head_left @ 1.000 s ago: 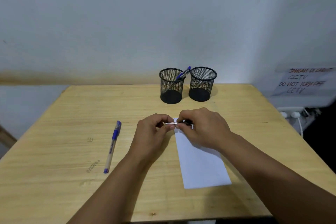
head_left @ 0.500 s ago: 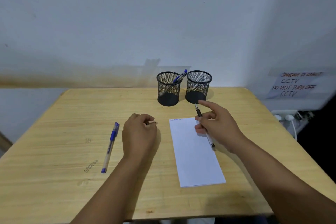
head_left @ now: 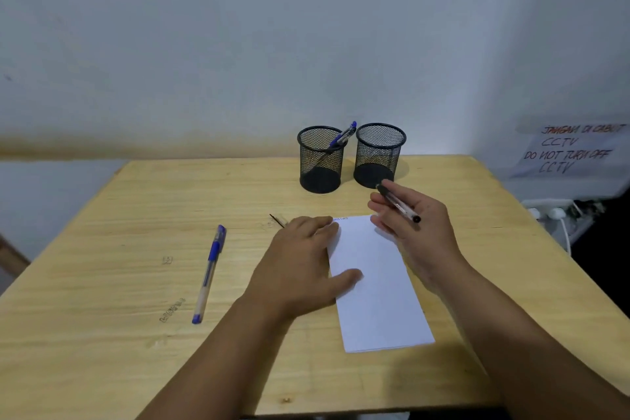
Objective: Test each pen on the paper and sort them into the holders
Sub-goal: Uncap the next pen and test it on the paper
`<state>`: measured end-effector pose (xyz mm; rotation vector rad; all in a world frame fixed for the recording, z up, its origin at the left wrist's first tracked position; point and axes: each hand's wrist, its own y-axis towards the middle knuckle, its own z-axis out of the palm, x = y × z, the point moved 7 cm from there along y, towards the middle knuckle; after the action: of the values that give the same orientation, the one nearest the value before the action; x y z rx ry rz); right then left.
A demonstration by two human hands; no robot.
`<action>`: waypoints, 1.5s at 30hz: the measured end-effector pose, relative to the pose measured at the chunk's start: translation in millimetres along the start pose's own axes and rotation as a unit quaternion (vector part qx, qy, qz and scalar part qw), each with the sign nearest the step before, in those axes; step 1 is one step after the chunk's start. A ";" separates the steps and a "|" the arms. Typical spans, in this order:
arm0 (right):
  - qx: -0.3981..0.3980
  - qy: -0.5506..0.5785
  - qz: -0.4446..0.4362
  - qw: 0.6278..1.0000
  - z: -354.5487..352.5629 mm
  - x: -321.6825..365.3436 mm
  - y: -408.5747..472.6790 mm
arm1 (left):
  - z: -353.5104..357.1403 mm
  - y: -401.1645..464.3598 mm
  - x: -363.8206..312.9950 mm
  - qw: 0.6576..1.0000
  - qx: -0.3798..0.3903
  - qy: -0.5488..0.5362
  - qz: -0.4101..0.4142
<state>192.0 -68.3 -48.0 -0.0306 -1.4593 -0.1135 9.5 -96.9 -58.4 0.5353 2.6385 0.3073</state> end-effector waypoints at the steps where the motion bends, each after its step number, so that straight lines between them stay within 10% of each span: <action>1: 0.001 -0.035 -0.017 0.999 1.9 0.4 0.9 | 2.6 0.9 1.9 1.000 0.014 0.000 -0.007; 45: -0.079 -0.386 -0.028 0.919 17.5 -19.9 30.6 | 11.8 4.8 10.1 0.997 0.064 -0.004 -0.039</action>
<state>175.5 -35.2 -64.3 -0.1832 -2.2413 -0.2903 8.0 -86.8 -71.1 0.4713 2.6762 0.1123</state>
